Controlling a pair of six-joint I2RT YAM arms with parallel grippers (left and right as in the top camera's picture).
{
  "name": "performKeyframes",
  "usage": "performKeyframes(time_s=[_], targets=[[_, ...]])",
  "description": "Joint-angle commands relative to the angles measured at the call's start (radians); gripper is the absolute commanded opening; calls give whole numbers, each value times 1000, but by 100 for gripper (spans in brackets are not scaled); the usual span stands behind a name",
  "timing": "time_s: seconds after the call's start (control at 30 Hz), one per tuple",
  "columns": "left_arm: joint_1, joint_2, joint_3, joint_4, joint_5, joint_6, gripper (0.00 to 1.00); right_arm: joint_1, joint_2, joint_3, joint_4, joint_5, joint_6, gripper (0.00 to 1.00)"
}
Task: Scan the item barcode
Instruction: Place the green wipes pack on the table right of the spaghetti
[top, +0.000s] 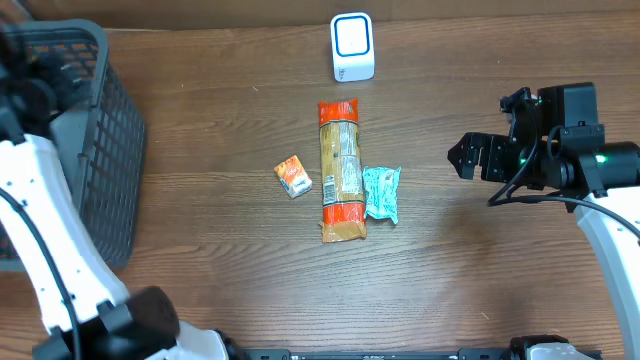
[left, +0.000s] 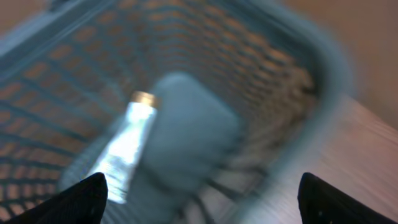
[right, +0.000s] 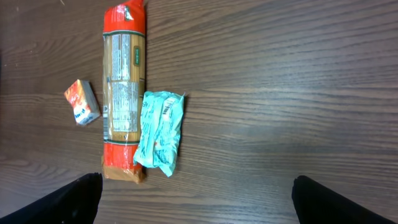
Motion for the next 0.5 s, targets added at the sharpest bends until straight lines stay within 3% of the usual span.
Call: performKeyframes(time_s=[0.0, 0.2, 0.47], targets=[[103, 71, -122, 79, -24, 118, 88, 5, -4, 22, -5, 2, -2, 100], [171, 167, -319, 223, -32, 252, 84, 5, -4, 22, -3, 2, -4, 100], [236, 310, -433, 386, -29, 409, 89, 5, -4, 22, -16, 2, -4, 100]])
